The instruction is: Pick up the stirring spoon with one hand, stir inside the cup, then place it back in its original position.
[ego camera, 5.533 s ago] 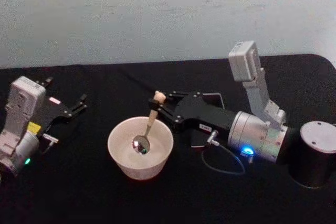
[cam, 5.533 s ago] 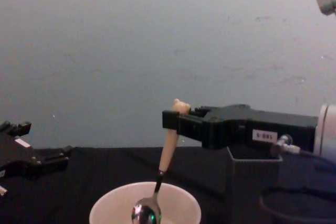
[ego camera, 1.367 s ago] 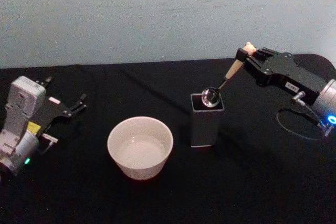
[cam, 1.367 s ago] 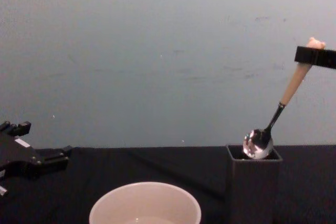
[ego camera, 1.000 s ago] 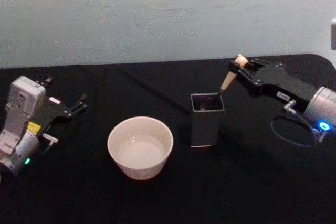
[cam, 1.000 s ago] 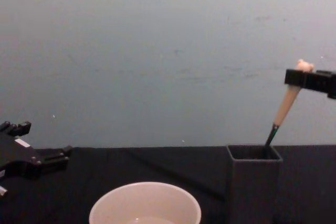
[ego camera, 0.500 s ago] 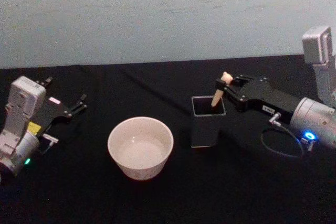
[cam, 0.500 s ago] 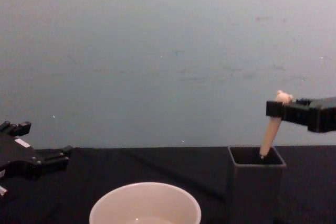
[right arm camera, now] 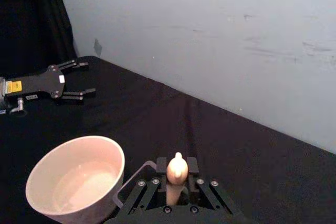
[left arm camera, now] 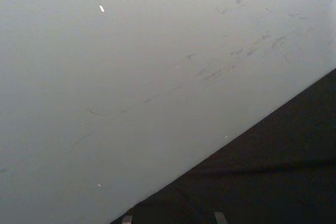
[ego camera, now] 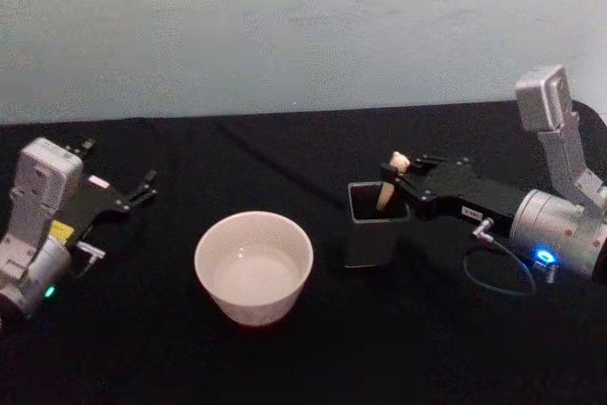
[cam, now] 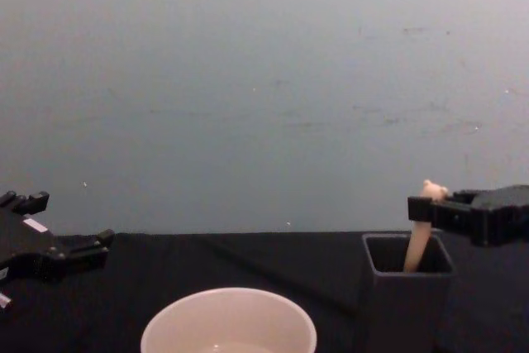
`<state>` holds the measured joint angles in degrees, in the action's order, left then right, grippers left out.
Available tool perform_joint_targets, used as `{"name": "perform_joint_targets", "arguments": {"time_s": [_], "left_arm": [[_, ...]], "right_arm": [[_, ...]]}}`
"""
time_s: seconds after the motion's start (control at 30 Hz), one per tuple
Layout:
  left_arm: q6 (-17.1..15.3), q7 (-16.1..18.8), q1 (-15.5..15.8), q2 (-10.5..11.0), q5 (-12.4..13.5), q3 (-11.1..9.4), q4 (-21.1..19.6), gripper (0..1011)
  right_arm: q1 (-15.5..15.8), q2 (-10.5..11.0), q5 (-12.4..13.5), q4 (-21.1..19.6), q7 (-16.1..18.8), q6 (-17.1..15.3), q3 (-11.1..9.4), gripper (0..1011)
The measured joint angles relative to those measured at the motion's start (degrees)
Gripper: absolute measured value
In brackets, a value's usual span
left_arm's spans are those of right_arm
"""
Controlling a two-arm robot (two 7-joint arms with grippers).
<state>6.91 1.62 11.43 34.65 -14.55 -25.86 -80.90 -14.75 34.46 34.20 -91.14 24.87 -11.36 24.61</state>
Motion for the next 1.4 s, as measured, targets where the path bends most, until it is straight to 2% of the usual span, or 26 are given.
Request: {"name": "perform_joint_targets", "arguments": {"time_s": [0.3, 1.4], "left_arm": [[0.00, 0.00, 0.00, 0.00, 0.00, 0.00, 0.00, 1001], [0.00, 0.00, 0.00, 0.00, 0.00, 0.00, 0.00, 1002]], "right_arm": [[0.03, -0.57, -0.76, 0.18, -0.55, -0.79, -0.32, 214], [0.03, -0.44, -0.64, 0.12, -0.44, -0.69, -0.24, 214]]}}
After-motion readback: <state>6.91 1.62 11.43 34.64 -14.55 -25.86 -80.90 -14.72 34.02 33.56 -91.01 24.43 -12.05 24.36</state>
